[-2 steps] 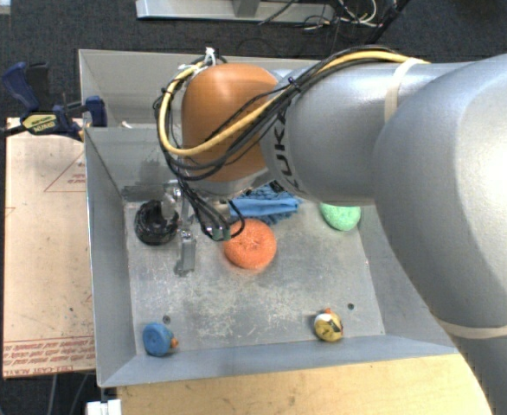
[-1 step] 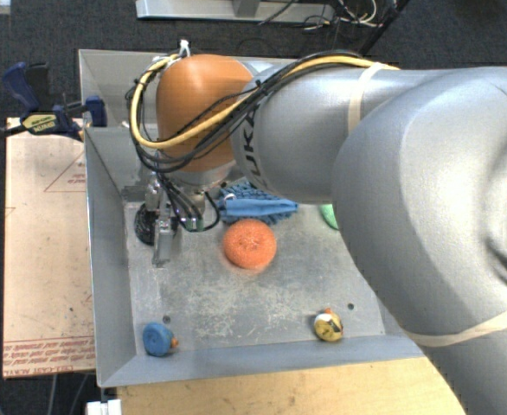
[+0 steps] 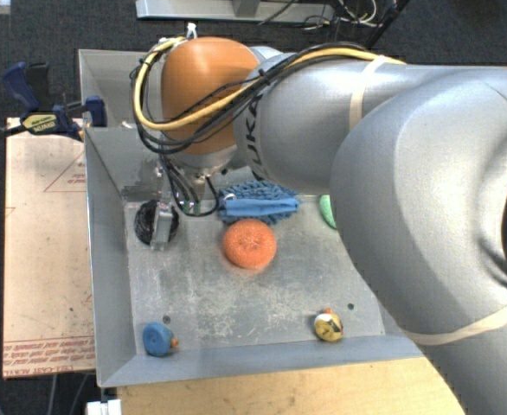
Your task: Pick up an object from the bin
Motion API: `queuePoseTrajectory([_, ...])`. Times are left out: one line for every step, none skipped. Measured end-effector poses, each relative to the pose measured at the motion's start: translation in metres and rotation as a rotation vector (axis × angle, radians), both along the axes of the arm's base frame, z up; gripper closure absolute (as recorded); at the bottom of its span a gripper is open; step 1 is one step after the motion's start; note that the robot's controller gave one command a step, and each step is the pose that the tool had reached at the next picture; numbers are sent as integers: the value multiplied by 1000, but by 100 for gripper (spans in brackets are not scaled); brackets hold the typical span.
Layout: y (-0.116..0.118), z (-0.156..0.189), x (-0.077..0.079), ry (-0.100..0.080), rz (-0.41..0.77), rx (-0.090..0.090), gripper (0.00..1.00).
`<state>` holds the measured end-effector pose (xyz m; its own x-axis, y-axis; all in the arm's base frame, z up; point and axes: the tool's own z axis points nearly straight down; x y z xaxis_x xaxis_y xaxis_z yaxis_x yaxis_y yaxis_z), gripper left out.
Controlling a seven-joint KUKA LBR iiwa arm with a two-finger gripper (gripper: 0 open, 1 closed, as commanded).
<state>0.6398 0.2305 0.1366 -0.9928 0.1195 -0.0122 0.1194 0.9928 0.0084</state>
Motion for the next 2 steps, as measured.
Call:
queuePoseTrajectory([-9,-41,10,-1,209,-3,0])
queuePoseTrajectory([-13,-60,2,-11,-51,8,100])
